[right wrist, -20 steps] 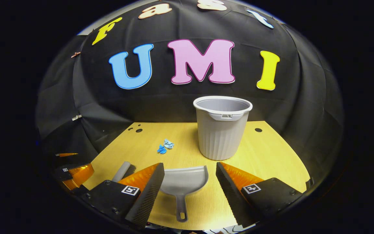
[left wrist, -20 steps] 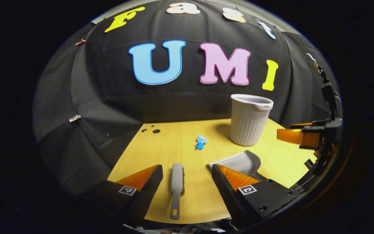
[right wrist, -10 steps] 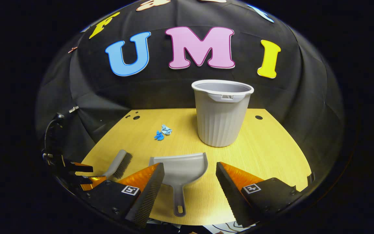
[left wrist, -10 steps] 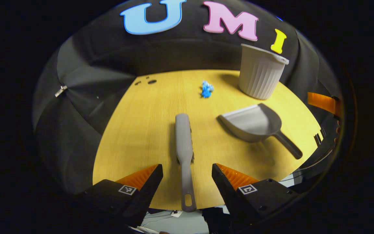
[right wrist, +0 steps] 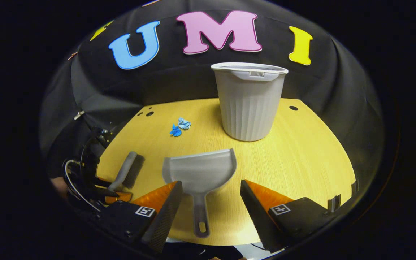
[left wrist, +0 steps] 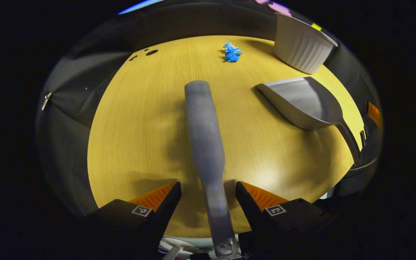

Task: Pick up the small broom and dustpan from the desktop, sweep the trash into the dustpan with the broom, and then empty the trash into the garbage bin.

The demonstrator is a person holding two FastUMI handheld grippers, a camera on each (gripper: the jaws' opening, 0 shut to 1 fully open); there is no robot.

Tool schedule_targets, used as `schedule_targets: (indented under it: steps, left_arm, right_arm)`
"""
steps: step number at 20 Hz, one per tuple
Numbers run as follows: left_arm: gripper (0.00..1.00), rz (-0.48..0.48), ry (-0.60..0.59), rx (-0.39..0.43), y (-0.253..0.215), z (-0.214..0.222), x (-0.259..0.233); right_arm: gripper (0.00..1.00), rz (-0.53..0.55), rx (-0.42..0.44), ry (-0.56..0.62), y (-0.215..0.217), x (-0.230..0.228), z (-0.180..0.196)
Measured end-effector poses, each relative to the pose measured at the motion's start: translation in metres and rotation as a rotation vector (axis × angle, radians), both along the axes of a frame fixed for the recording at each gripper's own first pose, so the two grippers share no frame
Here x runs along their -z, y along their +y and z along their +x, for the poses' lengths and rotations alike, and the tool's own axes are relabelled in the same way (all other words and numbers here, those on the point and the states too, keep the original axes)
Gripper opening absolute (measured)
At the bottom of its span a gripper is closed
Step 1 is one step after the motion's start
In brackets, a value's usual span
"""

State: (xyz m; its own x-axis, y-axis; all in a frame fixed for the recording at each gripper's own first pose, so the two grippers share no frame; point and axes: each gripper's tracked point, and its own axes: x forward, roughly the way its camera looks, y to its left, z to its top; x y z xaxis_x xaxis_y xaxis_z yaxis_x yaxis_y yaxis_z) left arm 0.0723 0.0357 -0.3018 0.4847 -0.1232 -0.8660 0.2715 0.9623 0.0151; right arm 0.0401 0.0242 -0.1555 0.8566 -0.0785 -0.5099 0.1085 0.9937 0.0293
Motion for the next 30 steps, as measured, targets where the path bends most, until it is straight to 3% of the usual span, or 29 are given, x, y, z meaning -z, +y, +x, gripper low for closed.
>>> schedule_targets:
  steps: [7,9,10,11,12,15,19,25,26,30]
  left_arm:
    - [0.84,-0.012,0.083,0.007,-0.009,0.013,0.001]
    - [0.69,-0.003,0.101,0.012,-0.009,0.014,0.001]
    - [0.53,0.0,0.112,0.014,-0.009,0.014,0.002]
    - [0.46,0.004,0.119,0.025,-0.01,0.014,0.001]
    - [0.46,0.01,0.122,0.032,-0.011,0.014,0.002]
    - [0.31,-0.001,0.111,0.019,-0.01,0.016,0.001]
    - [0.25,-0.081,0.068,-0.004,-0.009,0.017,-0.001]
    - [0.24,-0.151,0.011,-0.074,0.015,0.024,-0.023]
    - [0.2,-0.162,-0.001,-0.083,0.018,0.028,-0.03]
    - [0.24,-0.137,-0.038,-0.087,0.037,0.051,-0.052]
  right_arm:
    - [1.0,0.084,-0.024,0.139,0.015,0.032,0.013]
    - [0.99,0.109,-0.014,0.178,0.018,0.041,0.013]
    - [0.99,0.114,-0.011,0.193,0.019,0.044,0.012]
    - [0.99,0.104,-0.01,0.214,0.019,0.049,0.01]
    - [0.99,0.077,-0.013,0.246,0.016,0.056,0.005]
    - [1.0,0.076,-0.012,0.293,0.019,0.069,0.004]
    - [1.0,0.154,0.043,0.353,0.023,0.077,0.006]
    - [0.99,0.098,0.045,0.403,0.021,0.09,0.014]
    - [0.99,0.086,0.046,0.416,0.02,0.096,0.017]
    - [0.99,0.047,0.024,0.48,0.024,0.116,0.021]
